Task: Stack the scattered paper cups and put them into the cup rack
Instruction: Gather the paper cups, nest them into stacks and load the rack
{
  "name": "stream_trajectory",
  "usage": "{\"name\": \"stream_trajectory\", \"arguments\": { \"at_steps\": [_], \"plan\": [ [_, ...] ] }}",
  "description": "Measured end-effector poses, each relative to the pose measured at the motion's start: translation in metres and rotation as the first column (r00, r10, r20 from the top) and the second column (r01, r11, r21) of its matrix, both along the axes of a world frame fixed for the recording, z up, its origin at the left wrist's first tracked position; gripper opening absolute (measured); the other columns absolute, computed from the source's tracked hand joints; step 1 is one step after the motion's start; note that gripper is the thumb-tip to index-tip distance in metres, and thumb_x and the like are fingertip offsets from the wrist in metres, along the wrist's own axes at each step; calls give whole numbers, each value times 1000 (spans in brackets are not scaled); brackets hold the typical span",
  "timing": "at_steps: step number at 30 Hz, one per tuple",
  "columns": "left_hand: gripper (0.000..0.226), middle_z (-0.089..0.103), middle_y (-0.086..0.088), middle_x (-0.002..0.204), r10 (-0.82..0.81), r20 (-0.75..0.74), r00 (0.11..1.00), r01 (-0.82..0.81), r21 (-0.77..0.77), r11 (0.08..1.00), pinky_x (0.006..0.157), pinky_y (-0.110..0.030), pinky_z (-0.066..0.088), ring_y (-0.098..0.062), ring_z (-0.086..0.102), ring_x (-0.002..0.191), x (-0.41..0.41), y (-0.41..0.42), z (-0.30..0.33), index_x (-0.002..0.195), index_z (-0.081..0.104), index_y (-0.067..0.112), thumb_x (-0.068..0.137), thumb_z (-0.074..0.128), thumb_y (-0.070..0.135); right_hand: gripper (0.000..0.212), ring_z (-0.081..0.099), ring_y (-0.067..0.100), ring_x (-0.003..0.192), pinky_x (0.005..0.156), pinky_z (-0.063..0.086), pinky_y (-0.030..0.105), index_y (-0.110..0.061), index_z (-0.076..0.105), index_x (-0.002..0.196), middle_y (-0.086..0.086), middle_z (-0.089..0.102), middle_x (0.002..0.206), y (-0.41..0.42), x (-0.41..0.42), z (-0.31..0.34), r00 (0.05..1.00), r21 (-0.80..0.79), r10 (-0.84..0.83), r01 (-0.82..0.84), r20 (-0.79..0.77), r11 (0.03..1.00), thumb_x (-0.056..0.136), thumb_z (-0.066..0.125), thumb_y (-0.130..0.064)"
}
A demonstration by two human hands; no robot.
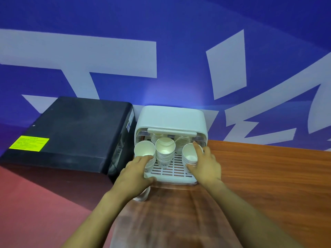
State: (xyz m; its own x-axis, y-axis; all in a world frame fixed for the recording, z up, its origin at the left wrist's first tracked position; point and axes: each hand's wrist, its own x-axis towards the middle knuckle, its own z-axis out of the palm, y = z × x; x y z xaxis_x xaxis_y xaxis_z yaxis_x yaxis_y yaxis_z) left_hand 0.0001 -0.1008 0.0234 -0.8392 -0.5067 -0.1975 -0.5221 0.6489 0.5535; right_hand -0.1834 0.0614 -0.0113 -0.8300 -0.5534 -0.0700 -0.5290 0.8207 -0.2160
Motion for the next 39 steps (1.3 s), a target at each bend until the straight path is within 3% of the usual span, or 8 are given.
{"name": "stream_trajectory", "arguments": {
  "at_steps": [6,10,16,19,23,26,32,39],
  "plan": [
    [72,37,10,144,5,0,1000,-5,7,1000,106,-38,37,-17,37,131,11,-1,-7,143,33,32,80,68,35,88,48,23,108,79,47,34,-36,16,146,2,37,119,15,8,11,997,-15,-62,63,33,998,76,63,-57],
    [82,30,9,148,3,5,1000,-3,-9,1000,105,-38,38,-20,34,132,26,5,-20,147,26,29,78,70,32,77,48,21,115,87,44,32,-31,23,146,0,43,124,11,40,14,995,-110,97,-92,39,990,82,61,-50],
    [111,37,0,142,35,45,998,-40,136,990,96,-44,46,-27,47,123,48,-4,-46,148,13,35,59,78,42,68,45,17,124,101,40,31,-29,34,142,-2,47,133,-25,95,-6,848,-141,353,-324,395,935,82,64,-38],
    [92,57,6,122,94,-98,991,-68,244,967,83,-40,53,-17,59,105,52,-7,-57,134,29,38,56,77,44,80,45,19,124,103,38,31,-28,28,144,1,45,139,-40,110,-20,786,-147,378,-353,489,924,77,69,-35],
    [65,61,7,108,87,-161,983,-45,249,968,71,-30,51,-13,61,91,53,-6,-56,113,41,26,61,81,30,76,47,9,100,90,41,25,-23,32,142,2,52,132,-46,125,-27,739,-271,344,-223,580,936,76,70,-25],
    [62,59,7,109,60,-168,984,-12,276,961,73,-31,53,-10,60,94,52,-3,-56,109,43,27,58,79,27,69,54,13,105,92,47,29,-21,39,136,0,56,126,-42,130,-28,755,-342,299,-106,584,934,74,71,-23],
    [69,52,18,122,-7,-286,958,84,258,962,88,-33,51,-6,54,111,31,7,-19,119,36,47,60,70,54,71,59,9,104,85,53,30,-24,46,127,-3,59,117,-24,112,-5,790,-556,298,64,535,829,61,69,-37],
    [67,52,14,124,-32,-365,931,142,280,949,96,-27,46,-6,53,112,-15,27,3,131,36,35,75,71,24,63,57,3,106,82,45,8,-25,46,126,-4,54,121,-8,81,18,854,-638,182,207,488,742,69,72,-16]
  ]
}}
